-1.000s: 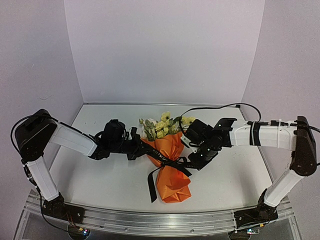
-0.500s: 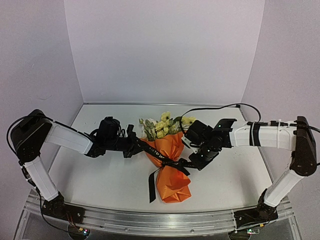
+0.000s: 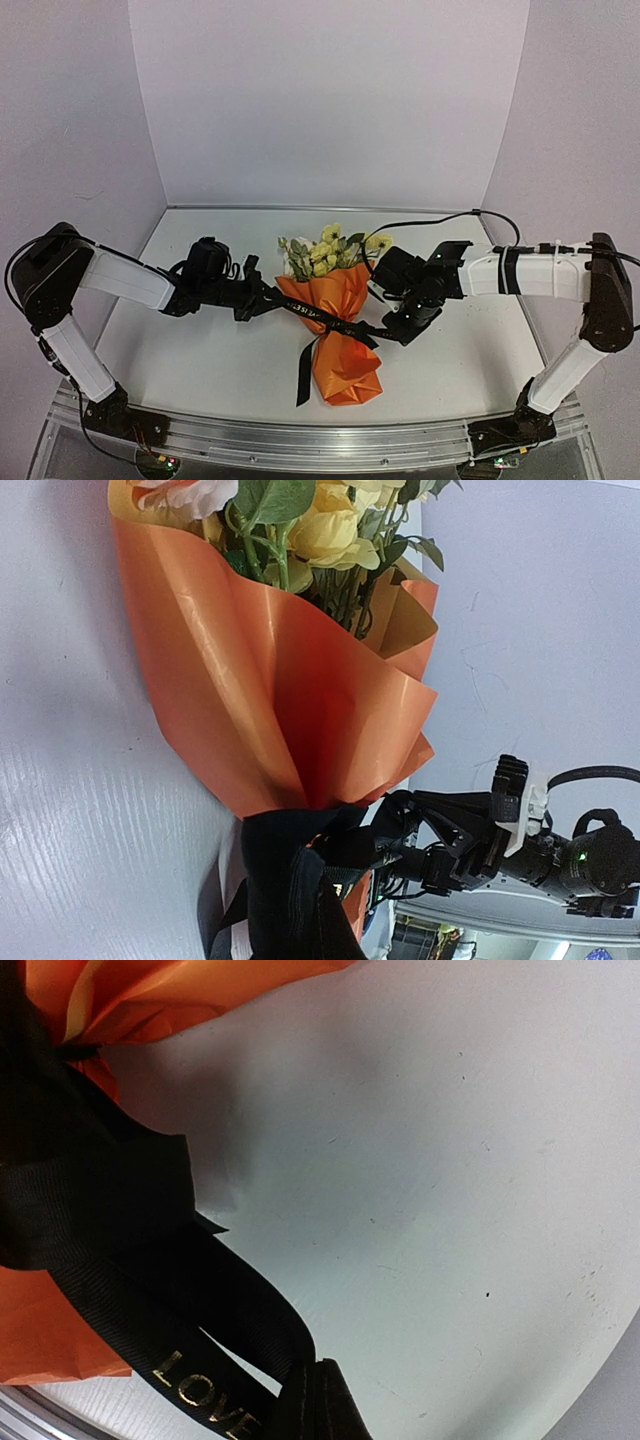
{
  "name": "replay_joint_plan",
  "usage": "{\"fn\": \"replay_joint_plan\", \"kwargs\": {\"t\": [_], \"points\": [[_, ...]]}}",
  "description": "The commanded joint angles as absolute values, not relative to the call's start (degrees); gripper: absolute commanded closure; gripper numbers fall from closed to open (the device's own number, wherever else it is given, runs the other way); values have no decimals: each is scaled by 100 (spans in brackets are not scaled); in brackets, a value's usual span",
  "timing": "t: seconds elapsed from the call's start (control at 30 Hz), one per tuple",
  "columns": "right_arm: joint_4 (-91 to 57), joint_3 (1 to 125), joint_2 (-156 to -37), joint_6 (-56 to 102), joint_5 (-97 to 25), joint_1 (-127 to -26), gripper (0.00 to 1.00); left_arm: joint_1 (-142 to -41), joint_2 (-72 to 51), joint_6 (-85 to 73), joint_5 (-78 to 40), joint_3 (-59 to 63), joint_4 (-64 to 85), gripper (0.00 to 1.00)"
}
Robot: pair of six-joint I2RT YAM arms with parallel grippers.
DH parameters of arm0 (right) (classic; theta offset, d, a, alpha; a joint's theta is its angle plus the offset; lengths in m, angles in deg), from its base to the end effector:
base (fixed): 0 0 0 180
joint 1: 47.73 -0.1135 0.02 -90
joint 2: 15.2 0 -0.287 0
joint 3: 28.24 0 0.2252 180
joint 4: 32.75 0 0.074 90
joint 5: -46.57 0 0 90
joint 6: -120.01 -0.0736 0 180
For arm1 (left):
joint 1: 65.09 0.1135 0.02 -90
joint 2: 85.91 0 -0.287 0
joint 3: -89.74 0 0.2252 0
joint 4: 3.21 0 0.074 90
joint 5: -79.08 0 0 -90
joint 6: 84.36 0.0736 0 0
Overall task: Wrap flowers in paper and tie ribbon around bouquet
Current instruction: Cross the half-tied ribbon over the folded bouquet.
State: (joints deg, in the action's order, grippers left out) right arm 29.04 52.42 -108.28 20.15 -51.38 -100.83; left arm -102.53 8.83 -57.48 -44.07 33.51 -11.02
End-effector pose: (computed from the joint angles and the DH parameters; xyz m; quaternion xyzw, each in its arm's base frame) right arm 0.1855 0.2301 0.2103 -0.3552 0.9221 0.0130 0.1527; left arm 0.2427 -0.2366 0.1901 -0.0475 0.8435 -0.5231 0.1123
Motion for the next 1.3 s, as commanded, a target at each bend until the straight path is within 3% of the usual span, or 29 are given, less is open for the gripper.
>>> {"fn": "replay_joint_plan", "kwargs": {"t": [0.0, 0.63, 0.93, 0.97, 1.17, 1.27], "points": [[3063, 5249, -10620, 1946, -5378, -10117, 100, -10127, 636, -5507, -4532, 3416, -1042, 100], [3197, 5446, -10507, 2091, -5074, -10361, 100, -10213, 560, -4836, -5042, 3300, -869, 100], [3209, 5625, -10621, 2187, -4861, -10555, 100, -10542, 656, -4686, -4499, 3184, -555, 100], [3223, 5635, -10638, 2197, -4861, -10573, 100, -10560, 659, -4674, -4420, 3184, -460, 98], [3237, 5644, -10688, 2228, -4886, -10594, 100, -10618, 120, -4644, -3811, 3643, -108, 67], [3245, 5664, -10714, 2248, -4895, -10594, 100, -10657, -387, -4271, -3460, 3795, 366, 60]]}}
